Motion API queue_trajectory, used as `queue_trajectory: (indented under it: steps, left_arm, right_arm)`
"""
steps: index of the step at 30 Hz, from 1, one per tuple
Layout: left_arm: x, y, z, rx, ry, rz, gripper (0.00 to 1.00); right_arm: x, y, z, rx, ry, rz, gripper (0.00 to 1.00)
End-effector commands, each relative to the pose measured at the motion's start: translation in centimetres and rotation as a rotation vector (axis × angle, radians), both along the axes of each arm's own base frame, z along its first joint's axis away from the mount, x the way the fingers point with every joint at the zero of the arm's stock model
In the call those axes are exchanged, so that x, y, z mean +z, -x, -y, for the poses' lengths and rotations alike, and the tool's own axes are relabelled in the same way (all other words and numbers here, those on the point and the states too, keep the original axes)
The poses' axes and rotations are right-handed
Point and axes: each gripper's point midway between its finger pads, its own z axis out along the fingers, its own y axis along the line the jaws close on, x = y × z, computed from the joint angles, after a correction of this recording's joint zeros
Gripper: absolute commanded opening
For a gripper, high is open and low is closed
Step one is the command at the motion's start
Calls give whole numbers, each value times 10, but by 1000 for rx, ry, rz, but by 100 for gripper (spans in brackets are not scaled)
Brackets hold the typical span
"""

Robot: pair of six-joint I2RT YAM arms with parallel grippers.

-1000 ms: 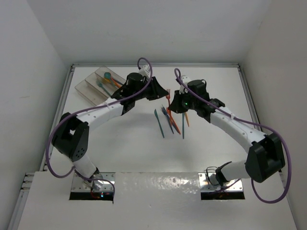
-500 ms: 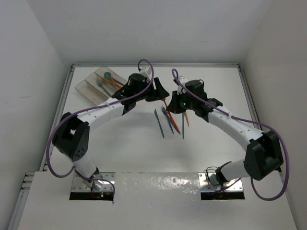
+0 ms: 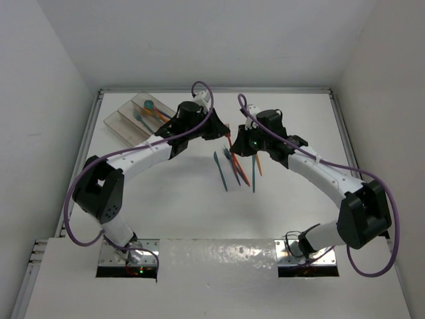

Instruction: Sort the eating utensils into containers

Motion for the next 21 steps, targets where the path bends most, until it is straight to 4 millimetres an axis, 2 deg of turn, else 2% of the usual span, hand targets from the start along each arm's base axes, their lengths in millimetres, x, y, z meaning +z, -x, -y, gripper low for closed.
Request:
queue_trajectory:
  steps: [1, 2, 4, 6, 8, 9, 10, 12, 13, 14, 15, 17, 18, 20, 21]
  left_arm:
    - [18, -6, 11, -37, 45, 60, 9]
    - [19, -8, 8, -30, 45, 66, 1]
    - [21, -18, -1, -7, 49, 72, 0]
    - [24, -25, -10, 12, 53, 83, 0]
    - [31, -39, -30, 52, 44, 116, 0]
    - [32, -44, -39, 69, 37, 126, 0]
    - [36, -54, -58, 104, 29, 147, 0]
    - [42, -68, -84, 145, 10, 181, 0]
    - [46, -81, -112, 205, -4, 197, 0]
    - [49, -87, -128, 238, -15, 210, 0]
    - [52, -99, -157, 289, -50, 236, 0]
    - [51, -112, -191, 368, -111, 247, 0]
    - [58, -122, -219, 415, -158, 281, 0]
    - [60, -135, -254, 497, -222, 293, 0]
    - [54, -143, -280, 539, -271, 294, 0]
  right_arm:
    - [27, -16, -12, 11, -50, 80, 0]
    - [26, -16, -12, 10, -47, 79, 0]
    - [26, -18, -11, 7, -40, 81, 0]
    - [27, -21, -10, -7, -31, 88, 8]
    - [28, -23, -8, -17, -23, 92, 19]
    - [29, -24, -7, -26, -18, 95, 37]
    - [28, -27, -2, -48, 0, 99, 46]
    - [28, -28, 5, -73, 28, 111, 61]
    - [25, -29, 11, -98, 56, 110, 64]
    - [23, -28, 15, -109, 70, 109, 66]
    - [21, -27, 19, -116, 87, 111, 69]
    - [14, -25, 30, -152, 129, 102, 70]
    - [11, -24, 34, -159, 143, 101, 70]
    - [6, -19, 41, -171, 167, 96, 71]
    - [4, -17, 43, -169, 177, 95, 71]
